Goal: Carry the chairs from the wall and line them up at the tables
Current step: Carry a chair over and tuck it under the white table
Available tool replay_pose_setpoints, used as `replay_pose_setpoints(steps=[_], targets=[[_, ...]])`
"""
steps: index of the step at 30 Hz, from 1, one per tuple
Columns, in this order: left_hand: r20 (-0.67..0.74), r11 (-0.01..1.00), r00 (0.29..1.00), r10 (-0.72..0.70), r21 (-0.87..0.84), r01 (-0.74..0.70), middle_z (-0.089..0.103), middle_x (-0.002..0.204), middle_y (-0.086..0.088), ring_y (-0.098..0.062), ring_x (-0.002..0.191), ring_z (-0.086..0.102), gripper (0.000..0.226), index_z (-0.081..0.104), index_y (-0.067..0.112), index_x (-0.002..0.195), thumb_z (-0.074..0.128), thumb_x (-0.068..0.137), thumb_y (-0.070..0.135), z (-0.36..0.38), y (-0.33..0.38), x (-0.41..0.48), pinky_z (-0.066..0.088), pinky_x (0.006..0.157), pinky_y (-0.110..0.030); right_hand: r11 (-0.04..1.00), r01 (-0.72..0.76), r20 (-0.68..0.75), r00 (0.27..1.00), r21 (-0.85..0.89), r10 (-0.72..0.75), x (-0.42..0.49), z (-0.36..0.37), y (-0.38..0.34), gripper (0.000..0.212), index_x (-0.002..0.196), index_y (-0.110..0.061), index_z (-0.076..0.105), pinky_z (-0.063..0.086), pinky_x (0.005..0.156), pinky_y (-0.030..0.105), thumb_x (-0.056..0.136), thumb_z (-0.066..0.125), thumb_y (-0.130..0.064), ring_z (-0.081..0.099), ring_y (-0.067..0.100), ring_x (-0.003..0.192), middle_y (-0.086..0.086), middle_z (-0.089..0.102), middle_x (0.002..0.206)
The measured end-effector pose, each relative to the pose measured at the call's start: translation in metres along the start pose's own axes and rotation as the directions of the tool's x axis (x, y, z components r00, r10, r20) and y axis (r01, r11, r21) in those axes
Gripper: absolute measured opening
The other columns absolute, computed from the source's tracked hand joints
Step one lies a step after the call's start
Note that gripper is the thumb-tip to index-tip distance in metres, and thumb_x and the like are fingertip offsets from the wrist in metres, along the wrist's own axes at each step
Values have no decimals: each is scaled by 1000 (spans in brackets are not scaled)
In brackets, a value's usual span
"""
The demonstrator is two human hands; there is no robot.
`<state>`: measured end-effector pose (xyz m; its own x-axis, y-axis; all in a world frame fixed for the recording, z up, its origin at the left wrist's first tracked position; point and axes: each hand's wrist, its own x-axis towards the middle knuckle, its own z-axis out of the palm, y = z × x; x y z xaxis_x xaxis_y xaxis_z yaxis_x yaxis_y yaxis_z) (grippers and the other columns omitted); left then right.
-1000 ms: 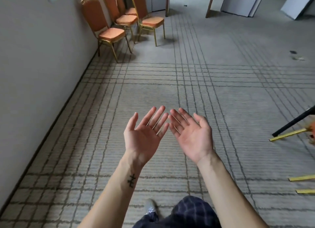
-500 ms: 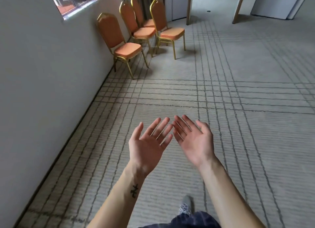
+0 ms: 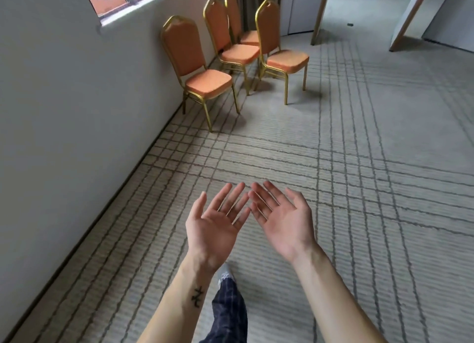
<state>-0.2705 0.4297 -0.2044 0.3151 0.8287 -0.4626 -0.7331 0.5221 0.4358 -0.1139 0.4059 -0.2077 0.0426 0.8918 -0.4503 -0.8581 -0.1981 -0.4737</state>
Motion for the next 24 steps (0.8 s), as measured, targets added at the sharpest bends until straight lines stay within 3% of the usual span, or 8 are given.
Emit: replay_pose_setpoints(steps=[10,17,22,24], targets=[[80,999,996,-30,18,29,61,139,-21,-36,129,60,61,49,4,145,40,102,46,86,146,215,43,108,-47,996,91,-1,996,-4,-91,217,126,-79,44,132,-6,58,45,104,40,100,43,-34,66,31,116,20,66,132],[15,999,1000,23,22,-23,61,139,-22,-37,130,59,60,50,4,144,40,102,46,103,213,347,35,116,-49,999,0,-17,1000,-43,-1,376,169,-106,44,130,-6,59,46,103,41,101,44,-35,63,31,120,20,65,133],[-41,997,996,74,32,-73,61,139,-23,-38,126,62,59,50,5,144,39,102,45,133,263,459,42,108,-49,997,-69,39,997,-26,70,507,207,-140,42,129,-8,58,44,103,39,100,43,-34,64,29,115,18,67,131],[-61,995,993,102,25,-100,61,139,-22,-37,128,61,60,49,5,145,39,102,46,150,289,501,37,115,-49,995,-95,64,993,-24,96,559,229,-160,43,131,-8,58,44,102,39,101,42,-34,63,30,116,18,66,133]])
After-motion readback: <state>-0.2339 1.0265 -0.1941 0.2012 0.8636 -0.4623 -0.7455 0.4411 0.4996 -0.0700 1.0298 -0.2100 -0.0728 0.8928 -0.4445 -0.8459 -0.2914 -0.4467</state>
